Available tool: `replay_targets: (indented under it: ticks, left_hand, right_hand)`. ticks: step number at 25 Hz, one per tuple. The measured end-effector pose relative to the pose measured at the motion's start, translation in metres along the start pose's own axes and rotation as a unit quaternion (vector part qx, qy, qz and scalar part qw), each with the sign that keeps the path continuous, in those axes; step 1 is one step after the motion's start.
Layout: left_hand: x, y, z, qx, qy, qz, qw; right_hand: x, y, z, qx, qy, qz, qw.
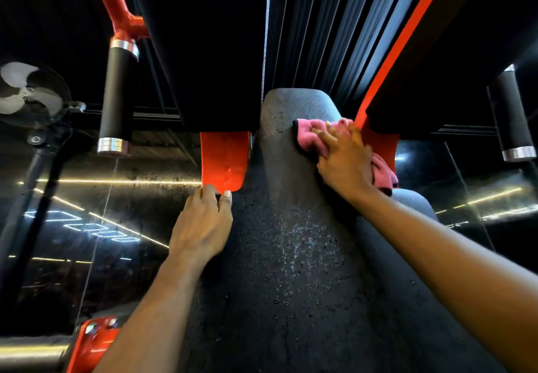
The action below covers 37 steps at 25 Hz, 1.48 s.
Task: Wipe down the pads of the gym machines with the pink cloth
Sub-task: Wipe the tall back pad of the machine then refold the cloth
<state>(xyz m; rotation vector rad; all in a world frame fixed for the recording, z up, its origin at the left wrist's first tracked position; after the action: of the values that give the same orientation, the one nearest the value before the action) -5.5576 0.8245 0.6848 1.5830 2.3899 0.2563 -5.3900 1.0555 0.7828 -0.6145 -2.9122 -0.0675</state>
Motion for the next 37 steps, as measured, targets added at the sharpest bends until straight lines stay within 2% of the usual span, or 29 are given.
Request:
replay_targets:
  ticks: [3,7,10,14,17,18,21,25,29,31,33,35,37]
  left_hand:
    - [0.001,-0.002,0.0,0.007,0.013,0.005,1.0]
    - [0.002,-0.005,-0.001,0.008,0.007,-0.003,1.0]
    - [0.002,-0.005,-0.002,0.006,0.004,0.0,1.0]
    - [0.001,-0.001,0.001,-0.001,0.021,0.004,1.0]
    - [0.0,-0.001,0.0,-0.006,-0.005,0.012,1.0]
    - [0.0,-0.001,0.001,-0.006,-0.013,0.014,1.0]
    - [0.0,-0.001,0.002,-0.001,-0.005,0.01,1.0]
    - [0.002,-0.004,0.002,0.007,0.009,-0.001,1.0]
    - [0.002,-0.005,0.001,0.01,0.011,0.003,1.0]
    - [0.002,-0.004,0.001,0.008,0.001,0.002,1.0]
    - [0.0,-0.002,0.003,0.002,0.0,0.004,1.0]
    - [-0.001,0.001,0.004,-0.007,0.002,-0.004,1.0]
    - [-0.002,0.004,0.006,-0.01,-0.001,-0.016,1.0]
  right_hand:
    - [0.017,-0.003,-0.073,-0.002,0.03,-0.032,0.999]
    - [0.022,0.005,-0.121,0.08,0.0,-0.067,0.995]
    - [0.009,-0.002,-0.088,0.021,0.025,-0.051,0.998]
    - [-0.025,0.005,-0.008,-0.008,0.039,-0.045,0.998]
    - [-0.054,-0.008,0.048,-0.085,0.127,-0.044,0.987]
    - [-0.05,-0.007,0.056,-0.088,0.116,-0.038,0.989]
    - [-0.024,0.002,0.033,-0.031,0.051,-0.047,0.997]
    - [-0.001,0.002,-0.057,-0.007,0.055,-0.07,0.996]
    - [0.014,0.006,-0.105,0.098,0.043,-0.081,0.991]
    - [0.008,0.005,-0.093,0.054,0.065,-0.087,0.993]
    - [0.001,0.006,-0.062,-0.012,0.037,-0.075,0.996]
    - [-0.007,0.008,-0.019,-0.036,0.003,-0.064,0.997]
    - [-0.014,-0.007,0.02,-0.093,-0.002,-0.078,0.993]
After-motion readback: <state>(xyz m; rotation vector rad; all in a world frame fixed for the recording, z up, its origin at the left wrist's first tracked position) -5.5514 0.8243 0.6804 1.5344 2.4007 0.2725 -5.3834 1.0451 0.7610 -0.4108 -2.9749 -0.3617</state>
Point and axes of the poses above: each hand's wrist, its own z-axis away from the middle knuckle, its own x-axis out of the palm, y = z × x, the point moved 9 cm from there along -z, towards the middle knuckle, and after that the axes turned 4 degrees about y, right-handed, at the moved point
